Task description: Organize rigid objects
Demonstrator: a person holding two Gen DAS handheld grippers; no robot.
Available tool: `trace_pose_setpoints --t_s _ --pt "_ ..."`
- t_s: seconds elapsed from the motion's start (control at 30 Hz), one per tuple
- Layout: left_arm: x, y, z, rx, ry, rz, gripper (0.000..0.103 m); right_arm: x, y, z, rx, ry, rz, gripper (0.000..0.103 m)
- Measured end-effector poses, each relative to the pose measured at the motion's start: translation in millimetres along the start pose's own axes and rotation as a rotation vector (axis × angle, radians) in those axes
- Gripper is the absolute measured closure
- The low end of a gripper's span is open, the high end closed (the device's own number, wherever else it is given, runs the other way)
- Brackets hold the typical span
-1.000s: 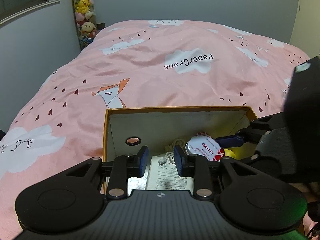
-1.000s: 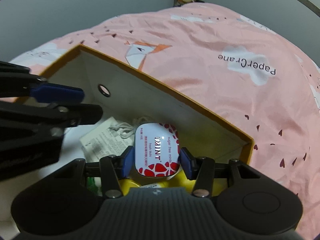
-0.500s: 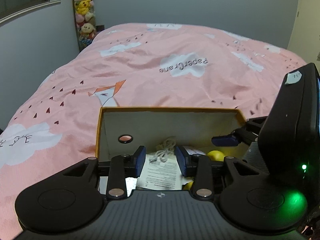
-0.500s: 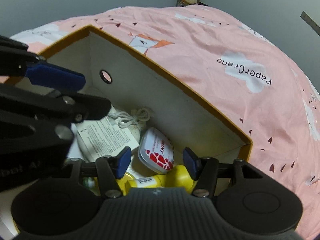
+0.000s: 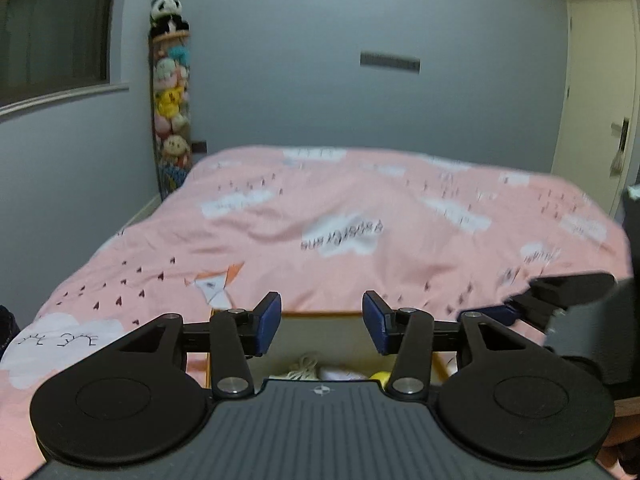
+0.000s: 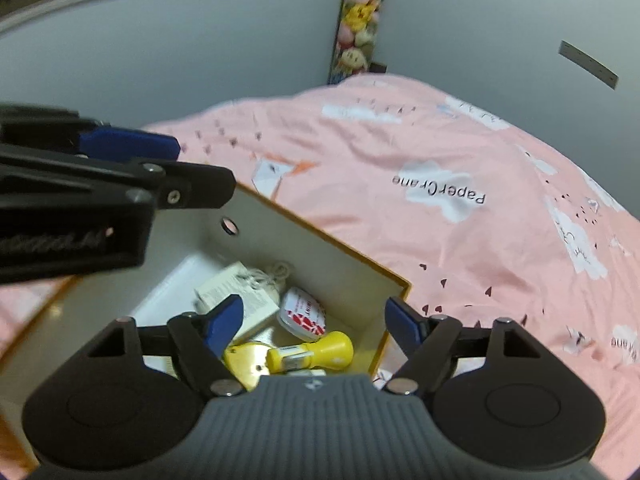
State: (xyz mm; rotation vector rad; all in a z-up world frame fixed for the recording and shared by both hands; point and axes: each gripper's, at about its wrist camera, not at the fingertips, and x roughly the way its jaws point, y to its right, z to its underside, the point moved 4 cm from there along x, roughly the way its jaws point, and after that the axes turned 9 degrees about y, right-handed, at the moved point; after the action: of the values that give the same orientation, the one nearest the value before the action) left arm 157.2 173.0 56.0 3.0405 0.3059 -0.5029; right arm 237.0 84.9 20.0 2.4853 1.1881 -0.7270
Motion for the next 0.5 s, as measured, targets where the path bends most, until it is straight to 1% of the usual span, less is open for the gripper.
trace_pose_setpoints --t_s 0.03,0.07,0.13,0.17,0.2,0.23,0.27,0.33,0.4,0.5 --pt "-7 2 -3 -0.003 0.027 0.000 0.042 -11 0 -1 0.011 0.016 0.003 0.020" --pt "-14 4 -5 0.001 0.047 -0.014 0.036 -24 0 -1 0.015 0.033 0.007 0.020" --pt "-30 7 -10 -0.004 0.095 -0.039 0.032 -48 -1 0 0.024 0.060 0.014 0.020" --pt "-38 8 -12 -0.014 0.116 -0.037 0.028 -62 -1 2 0.039 0.077 0.013 0.020" --pt "-47 9 -13 -0.027 0.135 -0.034 0.025 -75 -2 4 0.057 0.095 0.007 0.014" --pt "-57 11 -14 -0.038 0.156 -0.031 0.023 -89 -3 7 0.075 0.116 0.004 0.010" --pt "-66 14 -14 -0.036 0.176 -0.037 0.018 -102 -4 8 0.090 0.141 0.010 0.007" --pt "-86 23 -13 0.019 0.212 -0.046 0.016 -128 -7 15 0.106 0.181 0.023 0.006" --pt "-105 33 -9 0.069 0.236 -0.032 0.015 -153 -11 25 0.125 0.216 0.045 0.005" --pt "-130 44 -1 0.100 0.252 -0.004 0.015 -183 -16 44 0.173 0.268 0.096 0.003"
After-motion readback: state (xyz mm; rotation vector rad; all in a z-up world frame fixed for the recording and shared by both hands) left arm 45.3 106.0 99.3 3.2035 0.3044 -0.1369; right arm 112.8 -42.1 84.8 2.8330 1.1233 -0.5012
